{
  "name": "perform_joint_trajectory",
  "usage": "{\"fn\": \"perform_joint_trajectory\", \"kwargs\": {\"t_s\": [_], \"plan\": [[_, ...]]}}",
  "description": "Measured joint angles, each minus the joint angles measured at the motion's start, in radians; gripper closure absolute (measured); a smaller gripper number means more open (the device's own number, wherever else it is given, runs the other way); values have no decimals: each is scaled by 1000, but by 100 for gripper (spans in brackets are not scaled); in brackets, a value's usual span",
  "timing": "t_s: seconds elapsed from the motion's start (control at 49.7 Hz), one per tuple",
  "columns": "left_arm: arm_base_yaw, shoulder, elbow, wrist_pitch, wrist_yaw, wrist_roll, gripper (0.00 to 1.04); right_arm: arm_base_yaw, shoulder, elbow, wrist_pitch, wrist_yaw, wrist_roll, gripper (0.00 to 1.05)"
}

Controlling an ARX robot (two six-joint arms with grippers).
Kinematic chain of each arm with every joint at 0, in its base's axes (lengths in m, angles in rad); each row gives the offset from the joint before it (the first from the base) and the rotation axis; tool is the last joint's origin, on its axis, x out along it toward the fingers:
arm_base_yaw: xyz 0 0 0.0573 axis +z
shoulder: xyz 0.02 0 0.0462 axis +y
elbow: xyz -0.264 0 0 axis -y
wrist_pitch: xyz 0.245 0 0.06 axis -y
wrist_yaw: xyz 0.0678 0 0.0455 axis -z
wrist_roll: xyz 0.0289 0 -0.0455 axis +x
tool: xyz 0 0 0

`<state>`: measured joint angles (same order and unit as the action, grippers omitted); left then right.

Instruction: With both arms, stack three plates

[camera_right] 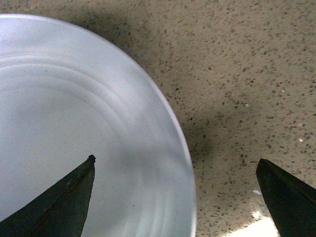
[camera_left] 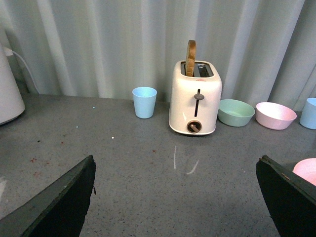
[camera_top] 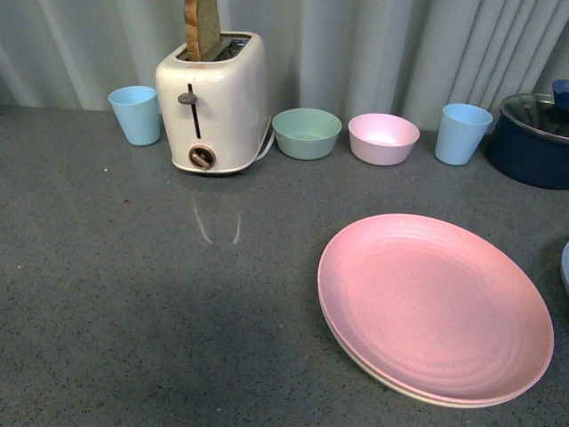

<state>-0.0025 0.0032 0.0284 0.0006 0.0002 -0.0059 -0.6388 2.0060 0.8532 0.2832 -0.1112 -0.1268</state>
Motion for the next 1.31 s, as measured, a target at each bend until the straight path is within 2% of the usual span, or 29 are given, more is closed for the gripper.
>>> {"fn": "perform_joint_trajectory", "kwargs": {"t_s": [0.543,0.745,0.805,1.067,1.107,1.248,1.308], "plan": [[0,0,0,0,0,0,7,21,89,14,51,28,45,8],[0,0,0,0,0,0,7,19,96,13,56,18,48,33],[0,0,0,0,0,0,7,11,96,13,56,3,56,45],[0,0,0,0,0,0,7,-23,88,0,53,-39,65,79],[0,0,0,0,0,0,7,-29,80,-3,51,-48,68,88],[0,0,0,0,0,0,7,-46,54,-7,54,-95,87,101],[0,0,0,0,0,0,7,-52,37,-8,62,-101,93,102]]}}
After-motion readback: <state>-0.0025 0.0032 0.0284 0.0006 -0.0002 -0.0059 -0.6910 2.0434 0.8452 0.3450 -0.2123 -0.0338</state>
